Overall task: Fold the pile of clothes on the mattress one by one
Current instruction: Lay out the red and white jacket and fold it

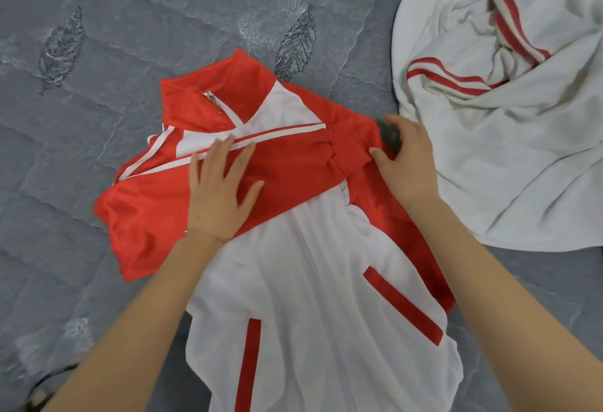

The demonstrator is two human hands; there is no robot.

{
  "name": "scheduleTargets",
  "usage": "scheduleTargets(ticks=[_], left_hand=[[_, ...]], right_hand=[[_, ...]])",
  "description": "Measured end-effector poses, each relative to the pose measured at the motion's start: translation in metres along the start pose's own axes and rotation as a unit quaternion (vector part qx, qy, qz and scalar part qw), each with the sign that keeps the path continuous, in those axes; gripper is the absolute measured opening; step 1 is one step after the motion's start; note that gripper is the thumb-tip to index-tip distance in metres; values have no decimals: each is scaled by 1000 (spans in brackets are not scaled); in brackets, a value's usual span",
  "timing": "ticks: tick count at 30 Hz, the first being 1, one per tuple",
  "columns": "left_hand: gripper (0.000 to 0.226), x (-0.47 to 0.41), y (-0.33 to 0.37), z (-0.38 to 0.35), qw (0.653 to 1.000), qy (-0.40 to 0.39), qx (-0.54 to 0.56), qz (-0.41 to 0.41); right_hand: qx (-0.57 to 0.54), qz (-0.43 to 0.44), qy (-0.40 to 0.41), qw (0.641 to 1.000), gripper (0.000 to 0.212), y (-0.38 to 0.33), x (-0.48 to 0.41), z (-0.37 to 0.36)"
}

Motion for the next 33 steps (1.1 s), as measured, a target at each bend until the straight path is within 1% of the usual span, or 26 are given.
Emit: scheduleTargets(ticks=[2, 4, 6, 10, 12, 15, 18, 20, 23, 24, 26, 28, 29, 30, 31, 33], left_hand=[[57, -8, 19, -2, 1000, -6, 4, -10], [56, -15, 38, -2, 1000, -7, 8, -20], [56, -20, 60, -1, 999, -10, 11, -38], [53, -28, 108, -5, 996, -35, 41, -75], [51, -32, 130, -6, 994, -46, 52, -83], [45, -46, 156, -2, 993, -42, 58, -89], [45, -65, 181, 0, 990, -55, 75, -102], [48, -76, 203, -2, 983, -80, 84, -145], [52, -88, 232, -9, 966, -138, 65, -208], [49, -91, 236, -12, 961, -162, 64, -216], [35, -98, 243, -11, 954, -189, 51, -228], [20, -105, 248, 2, 957, -163, 39, -238], [17, -109, 249, 12, 962, -132, 54, -234], [17, -111, 250, 25, 965, -93, 86, -228], [19, -113, 249, 38, 966, -55, 129, -218], [26, -116, 244, 56, 955, -15, 225, -194]], right_hand=[[-11, -37, -16, 999, 51, 13, 5, 3], [-13, -88, -30, 996, 48, 28, 13, 4], [15, -116, -47, 992, 44, 40, 22, 5], [97, -112, -92, 985, 32, 55, 38, 10], [99, -85, -88, 988, 22, 54, 40, 16], [14, -63, -69, 996, 9, 46, 38, 28], [-69, -68, -89, 991, 12, 43, 35, 33], [-86, -54, -106, 989, 12, 38, 33, 36], [-102, -21, -104, 989, 12, 30, 25, 48], [-107, -13, -99, 989, 13, 29, 22, 54], [-128, -9, -84, 988, 14, 29, 18, 68], [-148, -27, -60, 987, 16, 33, 16, 82], [-168, -57, -55, 983, 18, 39, 16, 86], [-214, -101, -62, 970, 20, 47, 17, 88], [-290, -156, -86, 940, 22, 53, 21, 83], [-467, -268, -150, 829, 18, 57, 35, 64]])
Point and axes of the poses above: each hand's wrist, its own x-axis away from the middle knuckle, its own z-axis out of the back of the hand, y = z × x, the point moved 10 cm from there along -x, towards the middle knuckle, and after that the axes turned 11 degrees about -x, right-handed, at the moved point
